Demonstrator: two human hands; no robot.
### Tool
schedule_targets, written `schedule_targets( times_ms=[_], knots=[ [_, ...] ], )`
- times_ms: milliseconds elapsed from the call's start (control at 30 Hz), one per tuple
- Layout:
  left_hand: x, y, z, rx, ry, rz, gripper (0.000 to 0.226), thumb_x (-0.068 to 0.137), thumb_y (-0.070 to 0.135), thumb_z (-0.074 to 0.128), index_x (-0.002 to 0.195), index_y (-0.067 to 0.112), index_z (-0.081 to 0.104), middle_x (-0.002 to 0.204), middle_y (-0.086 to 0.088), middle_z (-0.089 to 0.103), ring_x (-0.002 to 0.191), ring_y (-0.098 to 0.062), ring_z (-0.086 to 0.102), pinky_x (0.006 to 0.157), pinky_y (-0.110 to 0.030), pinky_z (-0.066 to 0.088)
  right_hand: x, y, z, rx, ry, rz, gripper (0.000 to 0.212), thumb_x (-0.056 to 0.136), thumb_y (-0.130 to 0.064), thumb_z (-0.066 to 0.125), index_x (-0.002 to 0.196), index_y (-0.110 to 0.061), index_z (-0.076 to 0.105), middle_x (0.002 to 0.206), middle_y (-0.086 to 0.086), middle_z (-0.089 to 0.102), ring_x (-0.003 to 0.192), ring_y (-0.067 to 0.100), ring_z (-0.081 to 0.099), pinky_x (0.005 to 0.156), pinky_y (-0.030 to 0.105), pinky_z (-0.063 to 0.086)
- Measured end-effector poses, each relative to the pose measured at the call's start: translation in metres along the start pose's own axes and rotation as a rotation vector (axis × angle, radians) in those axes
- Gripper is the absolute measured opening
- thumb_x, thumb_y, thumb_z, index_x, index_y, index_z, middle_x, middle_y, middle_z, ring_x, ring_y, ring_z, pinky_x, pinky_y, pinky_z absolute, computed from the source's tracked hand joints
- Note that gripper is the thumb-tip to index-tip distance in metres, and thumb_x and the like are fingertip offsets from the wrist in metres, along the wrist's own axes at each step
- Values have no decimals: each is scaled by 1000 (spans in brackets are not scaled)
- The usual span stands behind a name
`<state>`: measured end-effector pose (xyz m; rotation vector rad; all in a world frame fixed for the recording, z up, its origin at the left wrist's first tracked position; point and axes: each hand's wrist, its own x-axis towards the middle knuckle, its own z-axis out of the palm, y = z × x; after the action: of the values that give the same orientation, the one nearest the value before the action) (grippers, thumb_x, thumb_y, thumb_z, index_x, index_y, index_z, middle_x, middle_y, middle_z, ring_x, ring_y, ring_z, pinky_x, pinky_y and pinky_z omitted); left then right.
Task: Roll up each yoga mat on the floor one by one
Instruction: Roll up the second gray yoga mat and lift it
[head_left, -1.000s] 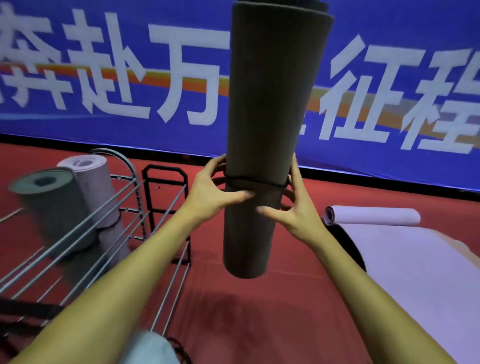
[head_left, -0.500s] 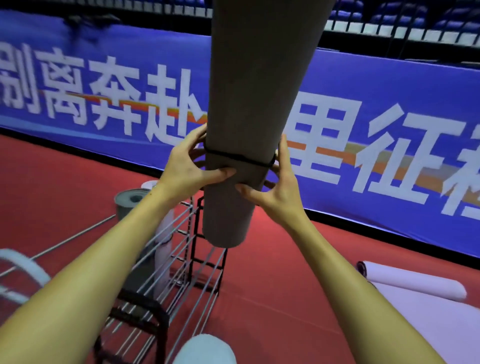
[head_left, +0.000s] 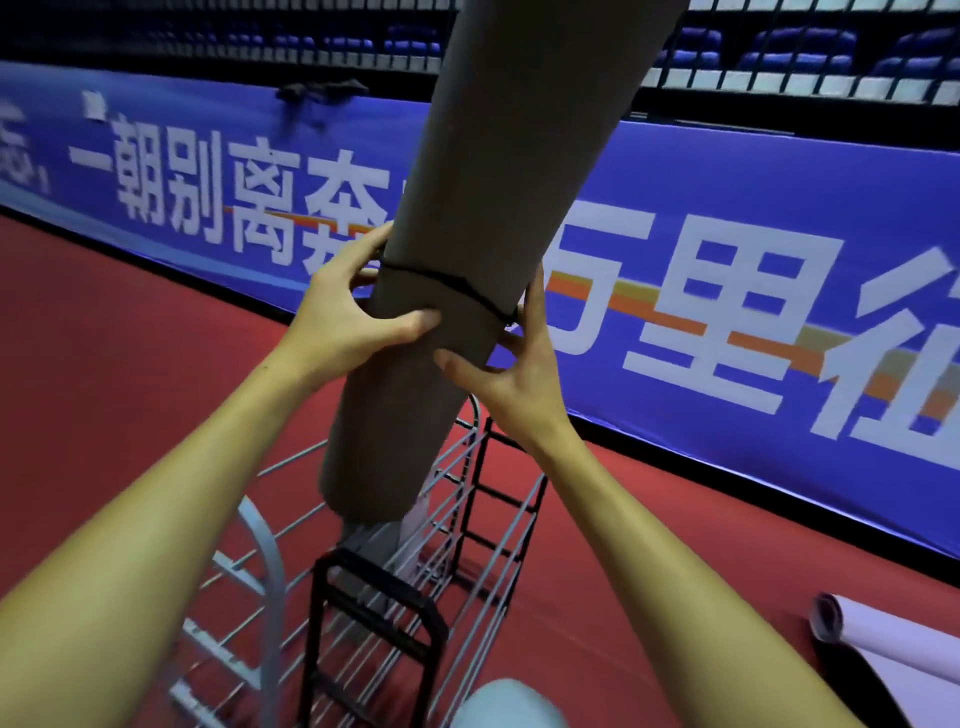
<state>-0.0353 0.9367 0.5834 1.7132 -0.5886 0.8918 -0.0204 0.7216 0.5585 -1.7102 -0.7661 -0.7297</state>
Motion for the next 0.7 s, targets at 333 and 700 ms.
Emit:
schedule_targets(
  times_ms=[333,700],
  knots=[
    [-18,-38,-49,136,-26,-66,87,62,55,88,142,49,54,136,10,65,118,-3,64,103,-27,52,-11,25,69,142,-66,100,122,78,-11,92,165,-43,12,139,-5,61,122,13,64,95,46,61],
    [-43,-132,-57,237,-222,-359,97,61,22,102,142,32,49,126,15,65,115,5,62,100,-37,56,-32,114,111,57,-360,272,120,78,-29,93,165,-43,12,157,-4,45,141,24,52,110,54,50]
  ],
)
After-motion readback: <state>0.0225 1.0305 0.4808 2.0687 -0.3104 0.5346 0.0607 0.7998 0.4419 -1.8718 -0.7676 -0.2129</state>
